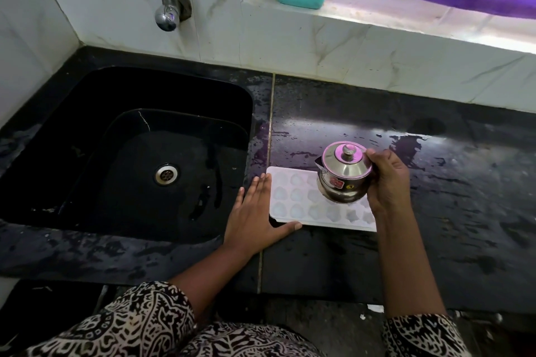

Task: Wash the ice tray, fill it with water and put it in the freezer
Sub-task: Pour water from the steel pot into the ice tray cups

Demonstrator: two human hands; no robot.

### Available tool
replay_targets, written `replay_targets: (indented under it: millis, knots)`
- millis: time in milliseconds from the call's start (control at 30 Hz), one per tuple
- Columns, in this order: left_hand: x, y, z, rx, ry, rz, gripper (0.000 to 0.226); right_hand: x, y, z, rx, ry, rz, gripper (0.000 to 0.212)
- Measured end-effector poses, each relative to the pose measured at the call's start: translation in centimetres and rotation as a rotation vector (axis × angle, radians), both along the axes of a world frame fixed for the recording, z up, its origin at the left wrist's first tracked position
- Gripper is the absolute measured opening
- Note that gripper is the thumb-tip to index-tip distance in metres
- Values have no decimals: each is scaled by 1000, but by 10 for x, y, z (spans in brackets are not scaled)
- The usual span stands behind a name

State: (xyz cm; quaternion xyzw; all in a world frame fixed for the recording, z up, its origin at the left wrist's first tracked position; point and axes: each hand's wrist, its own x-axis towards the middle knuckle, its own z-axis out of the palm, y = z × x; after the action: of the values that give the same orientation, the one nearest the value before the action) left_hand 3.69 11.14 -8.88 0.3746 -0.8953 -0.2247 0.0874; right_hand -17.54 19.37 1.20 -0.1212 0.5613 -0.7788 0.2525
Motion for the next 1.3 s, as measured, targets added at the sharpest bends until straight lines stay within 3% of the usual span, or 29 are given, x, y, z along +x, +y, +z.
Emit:
replay_targets:
  millis: [500, 1300]
  knots:
    - [-1, 0, -1, -17, -27, 8, 123, -9, -2, -6, 210, 125, 27, 34]
    - [-1, 2, 4, 25, 15, 30, 120, -8, -22, 6, 350, 321, 103, 35]
